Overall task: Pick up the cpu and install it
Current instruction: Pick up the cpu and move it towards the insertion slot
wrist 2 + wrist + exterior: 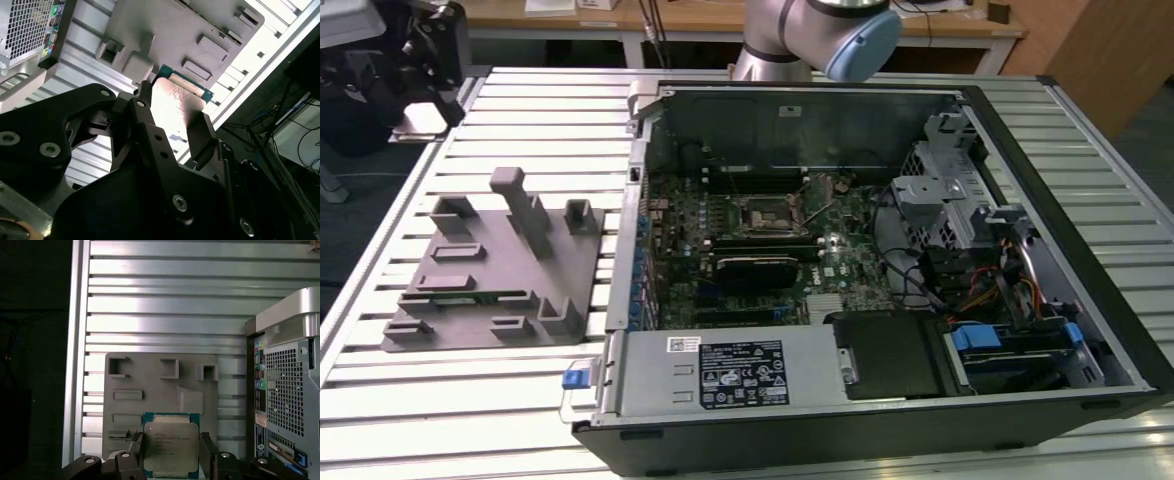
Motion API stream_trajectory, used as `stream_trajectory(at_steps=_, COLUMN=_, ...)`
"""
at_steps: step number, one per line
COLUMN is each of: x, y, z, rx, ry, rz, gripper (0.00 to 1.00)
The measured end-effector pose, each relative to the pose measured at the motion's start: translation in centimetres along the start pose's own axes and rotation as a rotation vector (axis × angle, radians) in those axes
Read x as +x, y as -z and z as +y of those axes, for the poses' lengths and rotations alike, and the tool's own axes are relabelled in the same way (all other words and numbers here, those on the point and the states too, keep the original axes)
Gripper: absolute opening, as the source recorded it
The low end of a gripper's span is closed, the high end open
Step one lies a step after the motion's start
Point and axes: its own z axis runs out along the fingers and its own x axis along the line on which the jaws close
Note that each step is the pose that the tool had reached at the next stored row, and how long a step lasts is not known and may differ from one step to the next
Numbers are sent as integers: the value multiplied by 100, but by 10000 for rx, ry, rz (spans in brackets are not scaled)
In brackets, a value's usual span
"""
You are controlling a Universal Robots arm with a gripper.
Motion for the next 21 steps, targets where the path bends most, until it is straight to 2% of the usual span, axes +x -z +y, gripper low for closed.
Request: stream_trajectory(at_steps=21, x=-343, y=-57, z=-4, rx=-18, ry=0, rz=0, gripper=53)
